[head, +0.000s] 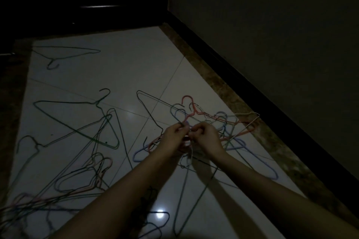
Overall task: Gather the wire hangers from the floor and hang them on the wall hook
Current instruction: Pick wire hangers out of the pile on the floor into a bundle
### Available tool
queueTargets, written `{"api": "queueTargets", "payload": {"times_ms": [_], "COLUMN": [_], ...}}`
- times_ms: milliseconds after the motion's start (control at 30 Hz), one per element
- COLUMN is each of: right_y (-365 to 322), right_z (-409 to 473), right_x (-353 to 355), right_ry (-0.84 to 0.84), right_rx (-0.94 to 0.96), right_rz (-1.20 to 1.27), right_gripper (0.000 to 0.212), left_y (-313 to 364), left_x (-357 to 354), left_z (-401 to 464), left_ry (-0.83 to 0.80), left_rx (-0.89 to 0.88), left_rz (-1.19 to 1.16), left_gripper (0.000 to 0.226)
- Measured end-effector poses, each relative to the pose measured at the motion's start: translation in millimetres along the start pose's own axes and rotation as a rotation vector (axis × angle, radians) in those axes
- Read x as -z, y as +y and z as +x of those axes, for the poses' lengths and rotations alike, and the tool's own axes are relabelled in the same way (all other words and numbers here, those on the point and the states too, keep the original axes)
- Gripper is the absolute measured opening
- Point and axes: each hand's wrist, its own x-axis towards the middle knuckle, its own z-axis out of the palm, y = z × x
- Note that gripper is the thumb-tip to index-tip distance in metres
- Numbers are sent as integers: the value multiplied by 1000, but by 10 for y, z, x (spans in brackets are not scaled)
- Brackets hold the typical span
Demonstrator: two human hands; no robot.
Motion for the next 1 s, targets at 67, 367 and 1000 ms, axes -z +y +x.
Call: {"api": "queueTargets", "payload": {"times_ms": [67,367,1000], "right_y": [-54,-219,594], "right_z": [-37,-85,271], "right_x": [-48,-4,46], "right_ry": [11,-65,-224], "right_rx": [73,236,-14], "right_rz": [5,72,-257], "right_gripper": [8,43,42], "left_y": [54,333,214], "left_x": [-10,287,477], "left_z": [-29,-70,106], "left_ry": [21,190,375], "left_rx": [49,14,-244], "left_rz": [-55,-316,-281], "left_gripper": [30,25,18]}}
